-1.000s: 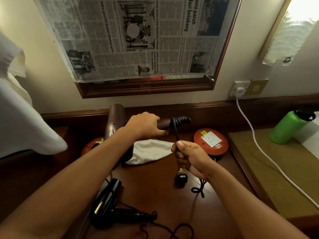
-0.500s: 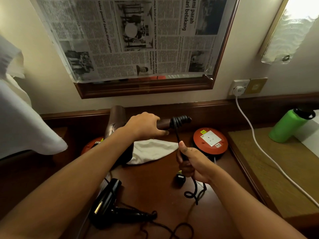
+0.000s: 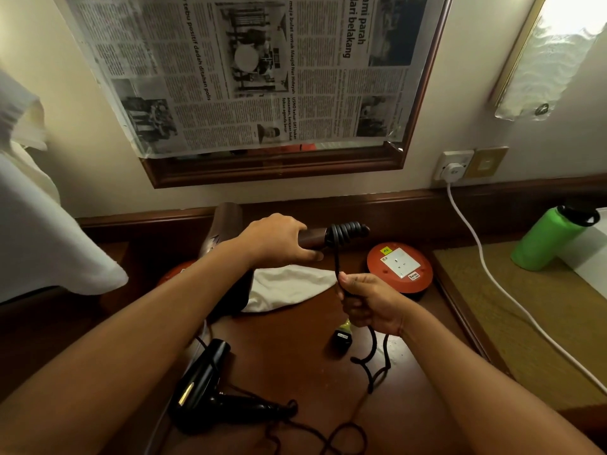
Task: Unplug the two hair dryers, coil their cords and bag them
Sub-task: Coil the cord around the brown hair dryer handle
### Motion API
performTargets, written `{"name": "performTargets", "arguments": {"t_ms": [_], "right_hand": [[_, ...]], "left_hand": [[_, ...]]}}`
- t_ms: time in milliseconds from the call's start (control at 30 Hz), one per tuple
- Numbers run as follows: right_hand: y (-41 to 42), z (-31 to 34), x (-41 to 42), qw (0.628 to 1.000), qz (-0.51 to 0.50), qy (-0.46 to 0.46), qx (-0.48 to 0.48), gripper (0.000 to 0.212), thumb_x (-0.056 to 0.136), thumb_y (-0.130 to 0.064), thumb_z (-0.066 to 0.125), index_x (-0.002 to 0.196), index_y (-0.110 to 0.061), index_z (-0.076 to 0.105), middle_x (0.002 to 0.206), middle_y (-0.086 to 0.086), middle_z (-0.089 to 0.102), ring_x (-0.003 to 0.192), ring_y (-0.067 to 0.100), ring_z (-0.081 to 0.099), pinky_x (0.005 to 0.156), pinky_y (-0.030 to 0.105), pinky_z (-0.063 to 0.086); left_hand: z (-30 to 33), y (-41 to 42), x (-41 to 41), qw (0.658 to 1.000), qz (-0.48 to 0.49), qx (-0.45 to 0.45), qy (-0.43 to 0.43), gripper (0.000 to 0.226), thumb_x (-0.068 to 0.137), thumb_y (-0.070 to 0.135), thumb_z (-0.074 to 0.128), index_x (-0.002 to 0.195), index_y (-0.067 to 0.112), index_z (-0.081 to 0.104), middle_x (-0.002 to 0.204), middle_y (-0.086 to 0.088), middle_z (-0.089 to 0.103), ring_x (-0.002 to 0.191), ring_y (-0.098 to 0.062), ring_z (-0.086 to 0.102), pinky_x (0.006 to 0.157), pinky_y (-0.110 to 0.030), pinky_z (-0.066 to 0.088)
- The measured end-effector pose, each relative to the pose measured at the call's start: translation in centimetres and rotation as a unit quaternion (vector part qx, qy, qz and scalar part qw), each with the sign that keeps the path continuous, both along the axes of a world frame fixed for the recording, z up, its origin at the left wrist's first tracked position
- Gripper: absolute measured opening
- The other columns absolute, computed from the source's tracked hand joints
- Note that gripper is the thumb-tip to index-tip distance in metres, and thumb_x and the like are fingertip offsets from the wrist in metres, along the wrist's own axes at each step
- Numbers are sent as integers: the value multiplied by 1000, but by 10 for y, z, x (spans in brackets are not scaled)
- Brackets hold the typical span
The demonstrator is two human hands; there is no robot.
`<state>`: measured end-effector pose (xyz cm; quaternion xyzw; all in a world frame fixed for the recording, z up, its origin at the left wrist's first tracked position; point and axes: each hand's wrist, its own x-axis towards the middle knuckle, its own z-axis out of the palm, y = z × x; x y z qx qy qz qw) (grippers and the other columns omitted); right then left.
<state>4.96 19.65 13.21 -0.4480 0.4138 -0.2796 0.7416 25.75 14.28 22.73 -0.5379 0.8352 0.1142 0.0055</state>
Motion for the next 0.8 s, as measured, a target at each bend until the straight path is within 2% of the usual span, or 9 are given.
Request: {"name": "performTargets", "arguments": {"t_ms": [133, 233, 367, 500, 567, 667, 733, 800], "right_hand": [[-12, 6, -6, 993, 63, 101, -20, 49, 90, -53, 45, 64, -12, 52, 52, -1, 30, 44, 12, 22, 43, 22, 22], [-21, 8, -11, 991, 74, 107, -23, 46, 89, -52, 48, 64, -14, 50, 52, -2, 29, 44, 11, 22, 42, 21, 21], [-36, 14, -21, 994, 69, 76, -36, 32, 89, -39, 55, 67, -16, 57, 54, -3, 31, 43, 9, 25, 40, 21, 25], [-47, 25, -24, 989, 35, 136, -54, 16, 87, -22, 62, 83, -7, 63, 61, 5, 35, 44, 10, 27, 38, 21, 24], [-52, 33, -22, 980, 14, 183, -76, 9, 91, -8, 57, 87, -4, 64, 66, 9, 42, 44, 10, 30, 38, 21, 24], [-59, 51, -18, 951, 27, 274, -141, 26, 90, 5, 46, 85, -5, 70, 58, 6, 45, 37, 8, 35, 38, 21, 29], [-63, 63, -16, 933, 42, 313, -173, 19, 90, -1, 53, 87, -4, 72, 60, 9, 54, 40, 9, 44, 39, 22, 37], [-67, 74, -13, 921, 48, 327, -208, 11, 88, -14, 65, 83, -9, 74, 70, 10, 64, 54, 15, 55, 52, 26, 47]], "left_hand": [[2, 3, 0, 999, -8, 19, 26, 33, 81, 60, 63, 73, 30, 50, 75, 6, 57, 69, -10, 54, 58, -27, 38], [5, 6, 0, 999, -22, 23, 29, 33, 81, 59, 64, 78, 28, 54, 76, 5, 59, 70, -11, 55, 59, -27, 40], [6, 10, 1, 998, -29, 38, 41, 29, 81, 55, 66, 81, 28, 55, 76, 4, 60, 71, -13, 57, 65, -30, 45], [3, 15, 0, 999, -35, 30, 25, 29, 79, 56, 67, 72, 33, 51, 71, 6, 59, 66, -11, 56, 64, -34, 48], [2, 17, 0, 999, -39, 25, 19, 29, 79, 56, 66, 70, 33, 49, 69, 8, 58, 65, -10, 55, 64, -32, 47], [1, 18, -1, 998, -48, 27, 3, 25, 79, 55, 66, 78, 32, 54, 72, 7, 59, 68, -12, 57, 66, -33, 50], [0, 19, -2, 998, -55, 20, -10, 27, 80, 55, 65, 84, 30, 56, 75, 6, 60, 70, -14, 58, 67, -33, 50], [-1, 18, -3, 998, -63, 5, -28, 29, 80, 56, 63, 88, 30, 56, 77, 6, 60, 71, -13, 57, 64, -30, 48]]}}
